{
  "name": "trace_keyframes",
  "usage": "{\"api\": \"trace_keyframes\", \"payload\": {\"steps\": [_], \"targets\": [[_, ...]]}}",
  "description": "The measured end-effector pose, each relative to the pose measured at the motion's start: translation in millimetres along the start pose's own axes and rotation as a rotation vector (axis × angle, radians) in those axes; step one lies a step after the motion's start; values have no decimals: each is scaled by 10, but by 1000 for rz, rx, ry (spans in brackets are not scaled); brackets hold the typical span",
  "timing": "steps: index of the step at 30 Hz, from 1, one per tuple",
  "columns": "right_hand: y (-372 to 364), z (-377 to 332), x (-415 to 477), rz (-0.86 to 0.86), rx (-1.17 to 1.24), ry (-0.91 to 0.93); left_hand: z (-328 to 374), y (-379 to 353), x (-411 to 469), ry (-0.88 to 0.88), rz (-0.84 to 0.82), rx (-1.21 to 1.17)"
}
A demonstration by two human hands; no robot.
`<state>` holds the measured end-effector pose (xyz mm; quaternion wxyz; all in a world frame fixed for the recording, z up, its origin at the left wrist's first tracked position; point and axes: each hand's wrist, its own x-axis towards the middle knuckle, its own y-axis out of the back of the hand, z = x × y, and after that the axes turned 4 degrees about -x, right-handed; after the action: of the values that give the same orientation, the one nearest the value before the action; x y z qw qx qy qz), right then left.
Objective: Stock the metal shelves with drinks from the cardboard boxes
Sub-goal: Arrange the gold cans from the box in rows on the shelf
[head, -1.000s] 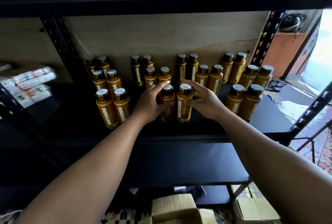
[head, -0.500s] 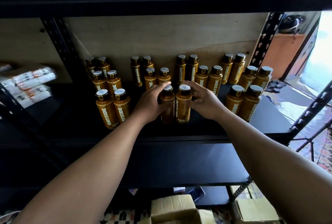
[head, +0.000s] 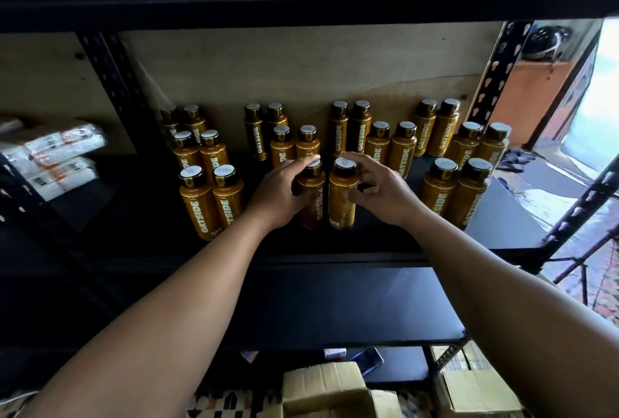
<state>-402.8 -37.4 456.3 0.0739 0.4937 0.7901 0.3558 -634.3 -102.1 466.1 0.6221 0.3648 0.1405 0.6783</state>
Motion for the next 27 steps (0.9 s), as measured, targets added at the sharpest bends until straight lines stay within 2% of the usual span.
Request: {"api": "trace_keyframes", "payload": {"steps": [15,20,27], "targets": [[-19,-2,27,76,10,-5,-39,25,14,-6,-17,-15],[-14,4,63,-19,78,-8,-27,39,17,-11,-24,-28],[-35,1,113,37,-49,-6,-15,42,1,21,-39,-29]]}}
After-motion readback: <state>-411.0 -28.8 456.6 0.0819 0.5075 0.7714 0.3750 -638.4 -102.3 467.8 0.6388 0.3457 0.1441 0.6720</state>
